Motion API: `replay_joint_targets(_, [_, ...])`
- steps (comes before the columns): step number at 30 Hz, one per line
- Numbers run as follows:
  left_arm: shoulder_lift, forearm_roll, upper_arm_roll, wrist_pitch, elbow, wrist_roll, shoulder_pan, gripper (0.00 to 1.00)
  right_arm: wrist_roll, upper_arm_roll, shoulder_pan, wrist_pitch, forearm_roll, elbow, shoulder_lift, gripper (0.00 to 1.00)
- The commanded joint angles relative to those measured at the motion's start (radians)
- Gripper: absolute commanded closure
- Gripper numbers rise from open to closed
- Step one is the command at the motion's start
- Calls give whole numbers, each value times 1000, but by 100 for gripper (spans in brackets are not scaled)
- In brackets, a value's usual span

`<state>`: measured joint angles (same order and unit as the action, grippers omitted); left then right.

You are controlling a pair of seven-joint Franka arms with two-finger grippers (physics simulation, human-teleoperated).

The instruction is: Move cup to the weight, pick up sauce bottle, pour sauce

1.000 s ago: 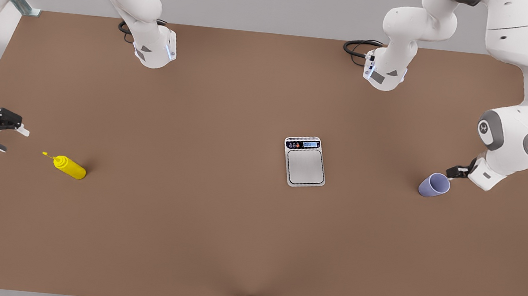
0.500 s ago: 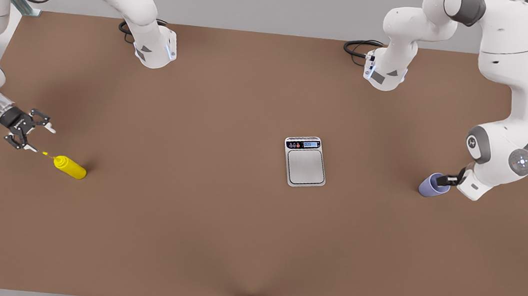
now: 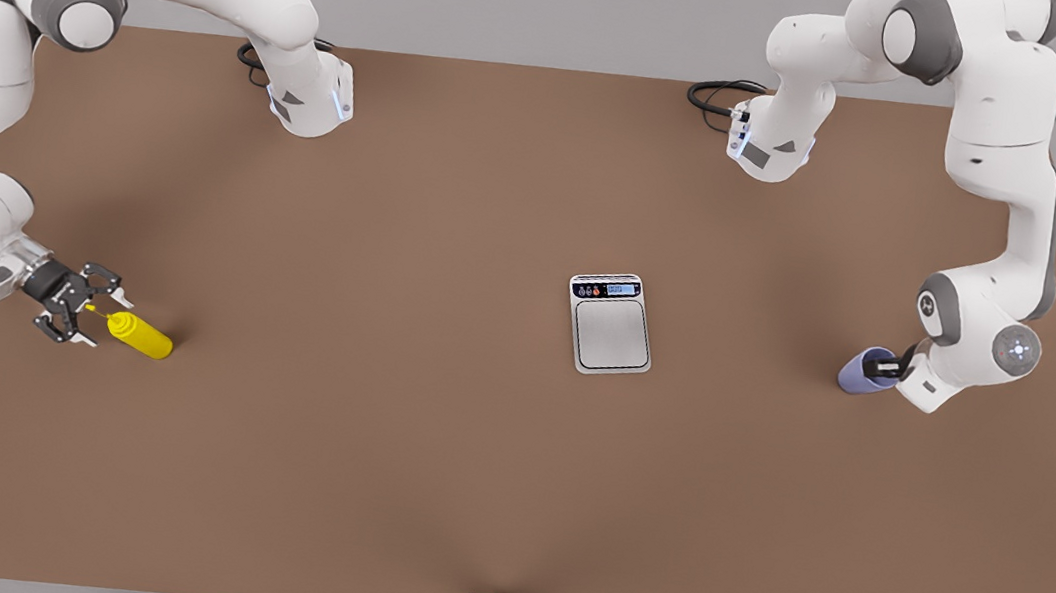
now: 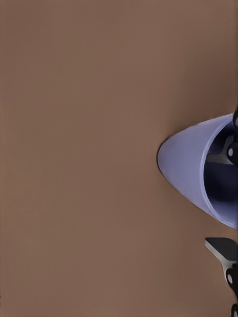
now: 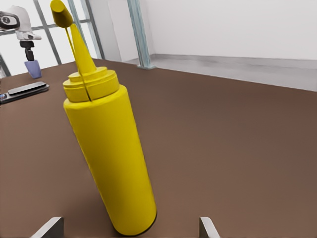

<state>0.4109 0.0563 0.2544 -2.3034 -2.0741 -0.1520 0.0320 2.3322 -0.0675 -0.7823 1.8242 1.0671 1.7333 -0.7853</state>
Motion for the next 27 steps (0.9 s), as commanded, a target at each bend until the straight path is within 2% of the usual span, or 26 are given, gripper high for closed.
replay_joint_targets(1, [0, -76, 0, 1, 2, -18, 2, 77, 1, 0, 0, 0, -3, 0, 0, 0])
replay_joint_targets(17, [-15, -79, -27, 13, 46, 49, -3, 79, 53, 0, 83, -3, -22, -9, -15, 0])
replay_joint_targets(21, [-77, -79, -162, 51, 61, 270, -10, 79, 55, -2, 112, -2, -19, -14, -23, 0])
replay_joint_targets(25, [-9, -82, -426, 252, 304, 661, -21, 79, 53, -6, 118, -3, -19, -14, -23, 0])
replay_joint_targets(27, [-12, -113, -457, 300, 316, 700, -73, 79, 52, -6, 118, -3, -21, -12, -23, 13])
